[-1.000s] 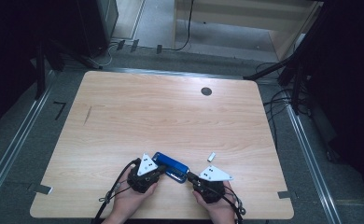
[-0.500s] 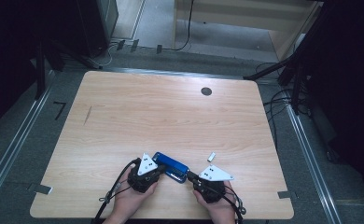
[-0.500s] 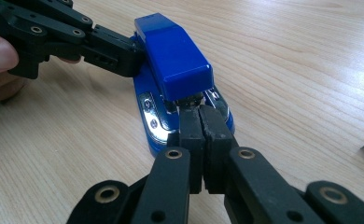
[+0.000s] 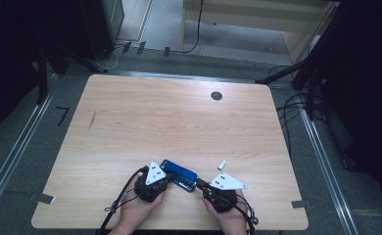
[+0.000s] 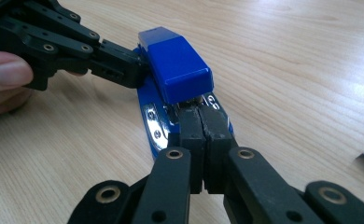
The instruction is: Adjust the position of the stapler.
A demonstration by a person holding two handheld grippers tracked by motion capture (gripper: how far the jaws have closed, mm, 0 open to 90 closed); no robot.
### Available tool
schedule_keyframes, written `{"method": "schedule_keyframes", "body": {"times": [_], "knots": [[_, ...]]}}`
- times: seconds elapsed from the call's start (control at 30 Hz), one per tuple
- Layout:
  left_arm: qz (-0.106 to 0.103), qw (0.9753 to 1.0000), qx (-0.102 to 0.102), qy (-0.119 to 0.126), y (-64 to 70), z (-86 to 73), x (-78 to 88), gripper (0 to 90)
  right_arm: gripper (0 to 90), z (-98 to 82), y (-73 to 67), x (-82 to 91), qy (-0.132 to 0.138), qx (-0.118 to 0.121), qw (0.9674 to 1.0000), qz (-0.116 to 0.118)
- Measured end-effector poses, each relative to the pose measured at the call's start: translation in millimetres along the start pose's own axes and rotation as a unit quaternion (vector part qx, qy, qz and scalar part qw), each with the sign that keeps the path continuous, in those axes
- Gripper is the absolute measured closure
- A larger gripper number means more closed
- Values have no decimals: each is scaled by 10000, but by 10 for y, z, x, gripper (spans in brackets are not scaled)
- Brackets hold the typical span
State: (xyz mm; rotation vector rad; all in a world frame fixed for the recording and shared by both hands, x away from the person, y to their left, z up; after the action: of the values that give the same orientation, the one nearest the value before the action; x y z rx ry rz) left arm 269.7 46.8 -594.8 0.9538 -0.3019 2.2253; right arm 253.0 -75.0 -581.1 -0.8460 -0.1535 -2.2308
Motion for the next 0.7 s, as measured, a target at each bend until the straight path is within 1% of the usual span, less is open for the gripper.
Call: {"method": "schedule_keyframes", "body": {"times": [0.17, 0.37, 0.57, 0.7], "knots": [[6, 10000, -8, 3, 0, 1, -1, 900, 900, 54, -16, 34, 89, 6, 10000, 5], [16, 10000, -8, 5, 0, 1, -1, 900, 900, 114, -7, 47, 144, 52, 9999, -41], [24, 10000, -6, 5, 2, 1, -1, 900, 900, 170, -30, 69, 221, 43, 9997, -27], [42, 10000, -30, 4, 2, 0, -1, 900, 900, 191, -50, 79, 261, 47, 9996, -57]]}}
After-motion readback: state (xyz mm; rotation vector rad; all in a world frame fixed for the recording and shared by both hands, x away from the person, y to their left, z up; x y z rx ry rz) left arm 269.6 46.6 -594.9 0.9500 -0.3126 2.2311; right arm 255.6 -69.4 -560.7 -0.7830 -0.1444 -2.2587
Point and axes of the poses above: each handheld gripper's, and its own axes: x roughly backward along the jaws, z roughly out of its top, y roughly to its right, the point moved 10 cm from there along -x, roughly forward along the jaws, and after that the axes turned 7 degrees about -y, right-handed, at the moved point
